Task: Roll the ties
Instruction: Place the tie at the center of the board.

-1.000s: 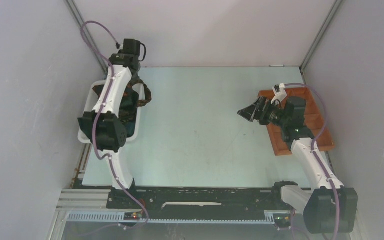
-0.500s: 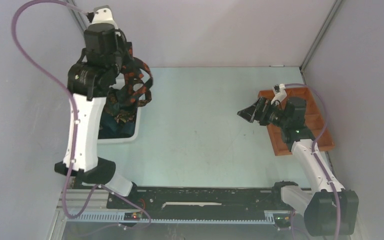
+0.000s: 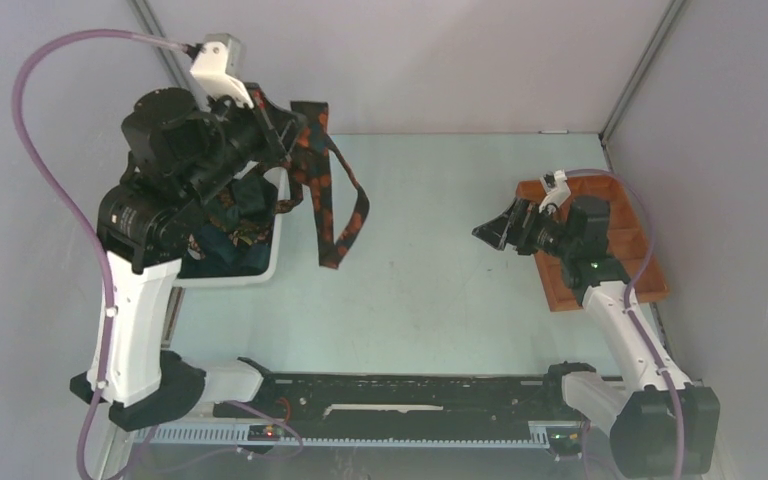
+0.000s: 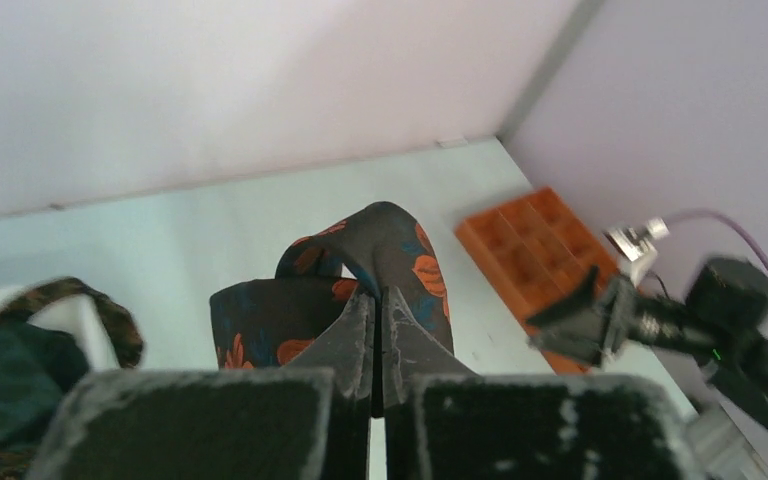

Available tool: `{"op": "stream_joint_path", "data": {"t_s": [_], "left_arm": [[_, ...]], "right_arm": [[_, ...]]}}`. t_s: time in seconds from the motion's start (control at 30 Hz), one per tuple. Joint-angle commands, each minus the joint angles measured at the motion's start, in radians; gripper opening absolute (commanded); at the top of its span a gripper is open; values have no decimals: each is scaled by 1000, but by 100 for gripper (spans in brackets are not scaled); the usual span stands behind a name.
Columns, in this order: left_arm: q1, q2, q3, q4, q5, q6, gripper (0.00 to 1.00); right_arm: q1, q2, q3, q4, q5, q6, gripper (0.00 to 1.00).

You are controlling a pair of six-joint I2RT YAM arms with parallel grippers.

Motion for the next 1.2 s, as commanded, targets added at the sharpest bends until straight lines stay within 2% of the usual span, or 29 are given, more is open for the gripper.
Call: {"op": "stream_joint_path", "data": {"t_s": [0.0, 0.1, 0.33, 0.53, 0.77, 0.93, 1.0, 1.17], "left_arm": [[-16, -101, -237, 172, 235, -91, 0], [-43, -202, -450, 324, 324, -164, 0], [-98, -275, -790, 420, 319, -257, 0], [-163, -212, -906, 428, 401, -229, 0], [-173, -77, -896, 454, 571, -200, 0], [-177, -1, -833, 506, 544, -190, 0], [-177, 54, -738, 488, 526, -192, 0], [-200, 194, -472, 451, 666, -163, 0]], "right_arm": [[15, -25, 45, -11, 31, -32, 100], [30, -27, 46, -24, 57, -43, 100], [88, -49, 46, -56, 128, -73, 100], [131, -84, 46, -87, 190, -90, 100], [132, -121, 46, -116, 229, -84, 100], [130, -155, 46, -183, 302, -81, 100], [129, -168, 46, -204, 332, -81, 100], [104, -250, 57, -233, 355, -72, 100]]}}
